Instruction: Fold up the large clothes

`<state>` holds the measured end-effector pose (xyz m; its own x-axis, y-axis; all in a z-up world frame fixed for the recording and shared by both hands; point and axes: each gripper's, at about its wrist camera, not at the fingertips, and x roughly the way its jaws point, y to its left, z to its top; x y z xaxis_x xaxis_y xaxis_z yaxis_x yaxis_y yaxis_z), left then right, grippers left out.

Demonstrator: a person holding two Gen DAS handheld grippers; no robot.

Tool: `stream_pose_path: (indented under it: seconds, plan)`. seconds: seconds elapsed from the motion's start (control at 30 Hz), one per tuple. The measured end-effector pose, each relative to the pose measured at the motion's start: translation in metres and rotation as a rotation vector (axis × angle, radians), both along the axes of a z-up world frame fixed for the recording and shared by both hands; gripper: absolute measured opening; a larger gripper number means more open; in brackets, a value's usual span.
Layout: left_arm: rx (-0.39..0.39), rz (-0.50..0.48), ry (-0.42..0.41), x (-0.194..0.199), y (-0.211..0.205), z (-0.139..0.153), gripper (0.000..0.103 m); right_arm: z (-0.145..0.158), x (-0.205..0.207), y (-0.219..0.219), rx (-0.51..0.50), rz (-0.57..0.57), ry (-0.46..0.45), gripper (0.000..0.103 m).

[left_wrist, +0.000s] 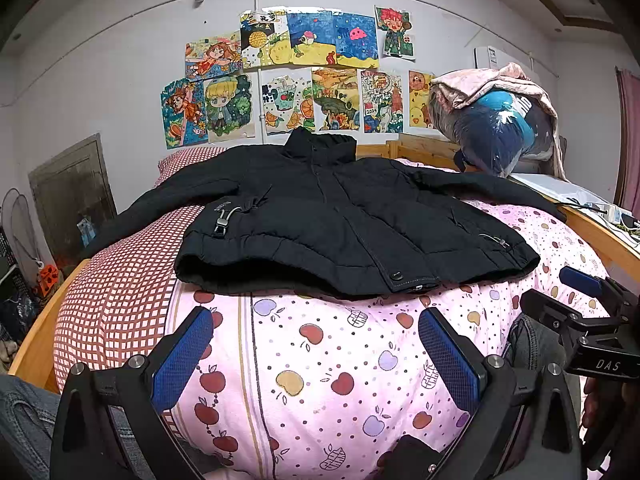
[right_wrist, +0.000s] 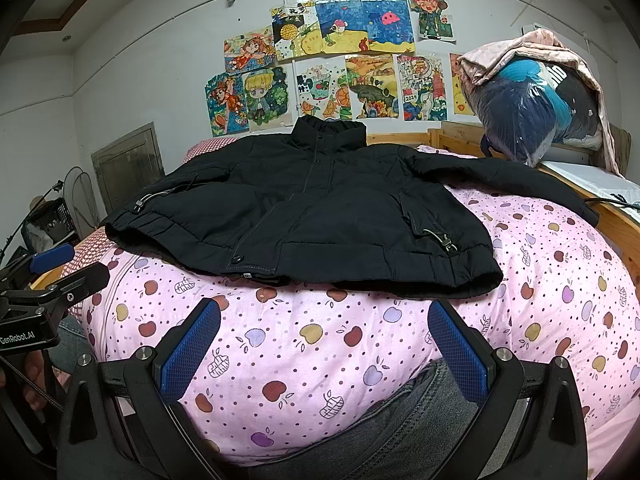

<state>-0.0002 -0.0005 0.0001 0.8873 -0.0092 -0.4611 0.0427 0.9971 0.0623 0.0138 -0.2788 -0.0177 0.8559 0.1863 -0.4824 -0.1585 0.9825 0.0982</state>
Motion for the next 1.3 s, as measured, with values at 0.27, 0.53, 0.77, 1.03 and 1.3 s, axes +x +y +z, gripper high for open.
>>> stream_pose_path:
  seconds: [0.27,0.53,0.77,1.03,1.3]
  plan:
    - [0.003,0.001,0.007,0.001,-0.003,-0.001,0.103,0.0,0.0,0.0,0.002,0.001,0.001,0.102]
    - [0.004,-0.022,0.075,0.019,-0.005,-0.006,0.103,-0.009,0.003,-0.002,0.0,0.008,0.027,0.102]
    - [0.07,-0.024,0.099,0.046,-0.01,0.002,0.103,0.0,0.024,-0.019,-0.006,-0.013,0.042,0.102]
    - [0.06,-0.099,0.187,0.105,-0.011,0.008,0.103,0.019,0.07,-0.05,0.023,-0.062,0.04,0.102]
    - [-0.021,-0.163,0.26,0.168,-0.012,0.012,0.103,0.021,0.119,-0.081,-0.027,-0.037,0.006,0.102]
